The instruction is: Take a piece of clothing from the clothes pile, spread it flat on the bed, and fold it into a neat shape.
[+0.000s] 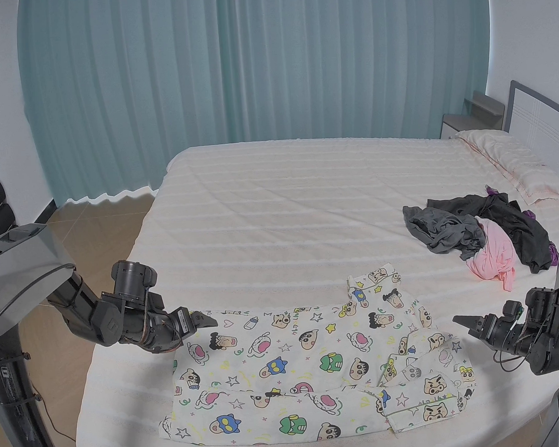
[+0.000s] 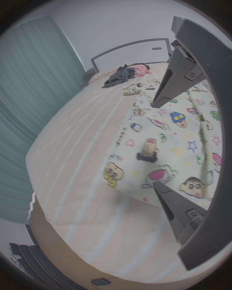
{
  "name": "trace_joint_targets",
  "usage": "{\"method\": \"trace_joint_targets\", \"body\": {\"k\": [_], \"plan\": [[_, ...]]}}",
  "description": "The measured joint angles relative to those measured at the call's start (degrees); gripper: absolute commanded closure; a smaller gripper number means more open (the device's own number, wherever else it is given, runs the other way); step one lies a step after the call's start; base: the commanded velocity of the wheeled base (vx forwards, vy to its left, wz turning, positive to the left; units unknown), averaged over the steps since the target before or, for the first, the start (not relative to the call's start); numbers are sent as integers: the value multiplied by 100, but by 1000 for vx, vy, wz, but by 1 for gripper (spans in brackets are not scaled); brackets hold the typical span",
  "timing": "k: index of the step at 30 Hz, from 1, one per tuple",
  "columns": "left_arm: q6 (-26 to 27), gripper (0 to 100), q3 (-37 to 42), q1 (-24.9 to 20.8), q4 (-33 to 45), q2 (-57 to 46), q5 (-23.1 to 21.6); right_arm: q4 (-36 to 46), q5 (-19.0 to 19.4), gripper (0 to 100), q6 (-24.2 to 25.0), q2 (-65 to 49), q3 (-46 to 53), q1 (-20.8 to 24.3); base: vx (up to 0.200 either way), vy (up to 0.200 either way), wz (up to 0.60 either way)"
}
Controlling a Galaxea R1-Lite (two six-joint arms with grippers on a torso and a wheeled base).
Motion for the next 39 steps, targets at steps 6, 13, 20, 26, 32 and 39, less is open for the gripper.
{"method": "trace_joint_targets", "body": {"k": [6,13,20,26,32,39], "plan": [[638,0,-560,194,-167,471,-24,0,-11,0,-10,-2,30,51,0,0,0],[1608,0,-1319,474,-252,1176,-227,0,-128,0,-18,-7,105,129,0,0,0],[1742,0,-1554,588,-391,1570,-432,0,-187,0,-18,-7,165,316,0,0,0],[1758,0,-1601,574,-547,1725,-532,0,-189,0,-18,-7,190,372,0,0,0],[1752,0,-1609,539,-874,1893,-541,0,-244,0,-16,-7,190,506,0,0,0],[1734,100,-1609,516,-890,1985,-545,2,-653,0,168,-49,51,813,0,0,0]]}}
